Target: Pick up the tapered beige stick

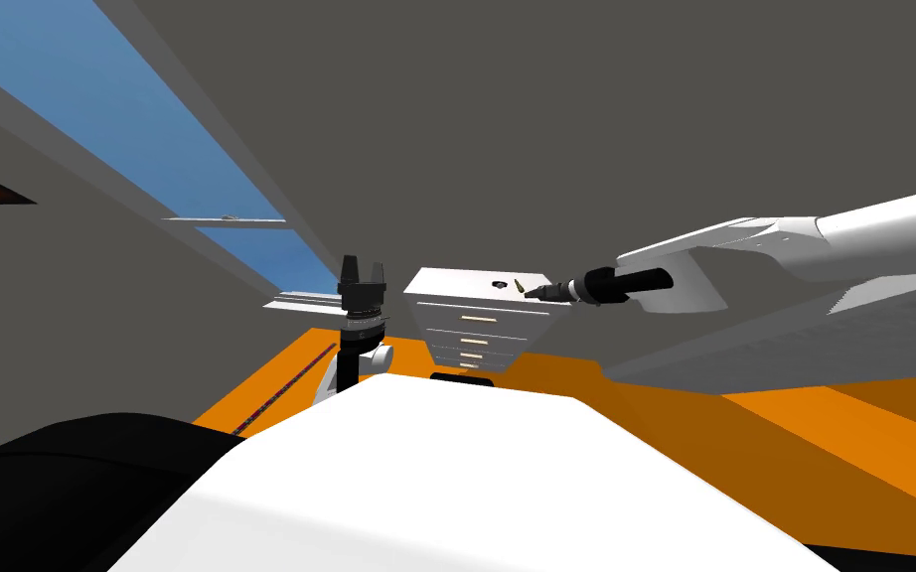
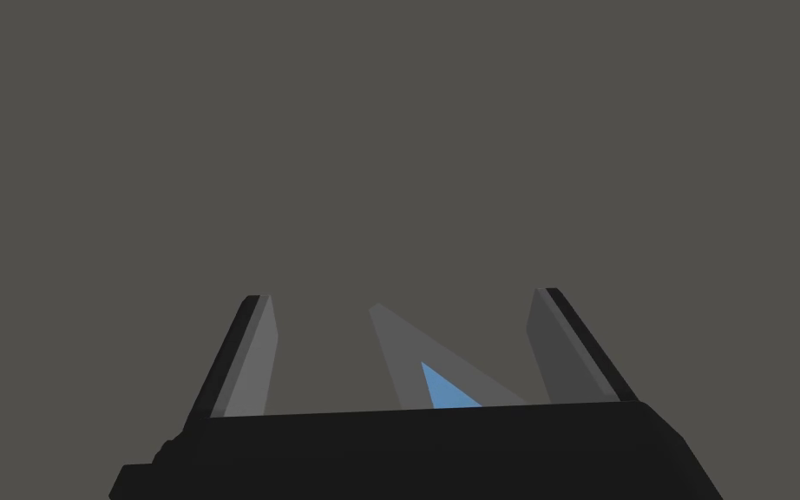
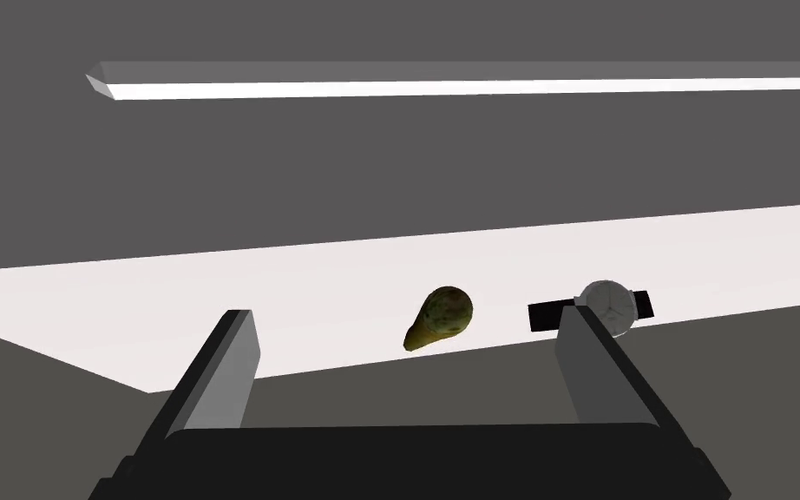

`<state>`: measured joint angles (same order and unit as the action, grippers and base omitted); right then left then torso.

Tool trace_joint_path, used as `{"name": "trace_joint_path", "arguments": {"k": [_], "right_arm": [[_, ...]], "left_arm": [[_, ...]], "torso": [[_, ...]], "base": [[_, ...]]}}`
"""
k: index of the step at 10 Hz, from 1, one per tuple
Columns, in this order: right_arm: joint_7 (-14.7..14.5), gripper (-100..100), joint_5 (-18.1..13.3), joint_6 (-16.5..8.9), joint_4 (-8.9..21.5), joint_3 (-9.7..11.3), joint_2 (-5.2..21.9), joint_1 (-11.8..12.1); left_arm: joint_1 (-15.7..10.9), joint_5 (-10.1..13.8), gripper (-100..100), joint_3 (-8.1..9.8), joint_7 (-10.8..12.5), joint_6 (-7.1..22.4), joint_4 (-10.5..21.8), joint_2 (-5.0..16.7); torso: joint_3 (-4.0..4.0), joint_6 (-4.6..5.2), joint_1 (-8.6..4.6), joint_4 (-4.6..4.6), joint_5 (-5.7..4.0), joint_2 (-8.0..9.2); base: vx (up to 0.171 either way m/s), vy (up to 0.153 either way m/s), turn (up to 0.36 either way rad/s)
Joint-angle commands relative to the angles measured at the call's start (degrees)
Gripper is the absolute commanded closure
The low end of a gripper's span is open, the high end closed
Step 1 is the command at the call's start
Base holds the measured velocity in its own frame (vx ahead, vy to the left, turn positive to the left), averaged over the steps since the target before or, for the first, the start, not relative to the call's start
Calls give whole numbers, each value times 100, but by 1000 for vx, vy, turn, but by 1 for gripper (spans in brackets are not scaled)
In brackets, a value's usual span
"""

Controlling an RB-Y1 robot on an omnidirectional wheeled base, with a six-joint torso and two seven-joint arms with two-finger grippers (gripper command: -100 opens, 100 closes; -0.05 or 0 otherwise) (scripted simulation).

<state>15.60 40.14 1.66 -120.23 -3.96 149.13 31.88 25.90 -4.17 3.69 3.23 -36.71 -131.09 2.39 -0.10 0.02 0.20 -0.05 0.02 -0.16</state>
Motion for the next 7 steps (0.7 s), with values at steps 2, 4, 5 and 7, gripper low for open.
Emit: {"name": "trace_joint_path", "arguments": {"k": [2,4,5,7], "right_arm": [[22,-100,221,-122,39,41,368,12],[59,-100,576,-322,95,87,755,51],[59,-100,576,-322,95,87,849,51],[86,-100,866,-485,131,131,1209,90]], "left_arm": [[0,0,0,0,0,0,0,0],[0,0,0,0,0,0,0,0],[0,0,0,0,0,0,0,0],[0,0,0,0,0,0,0,0]], "torso": [[0,0,3,0,0,0],[1,0,3,0,0,1],[-4,-1,15,-2,3,-7],[2,0,4,1,1,3]], "base": [[39,48,20],[57,71,35],[48,69,8],[36,49,27]]}}
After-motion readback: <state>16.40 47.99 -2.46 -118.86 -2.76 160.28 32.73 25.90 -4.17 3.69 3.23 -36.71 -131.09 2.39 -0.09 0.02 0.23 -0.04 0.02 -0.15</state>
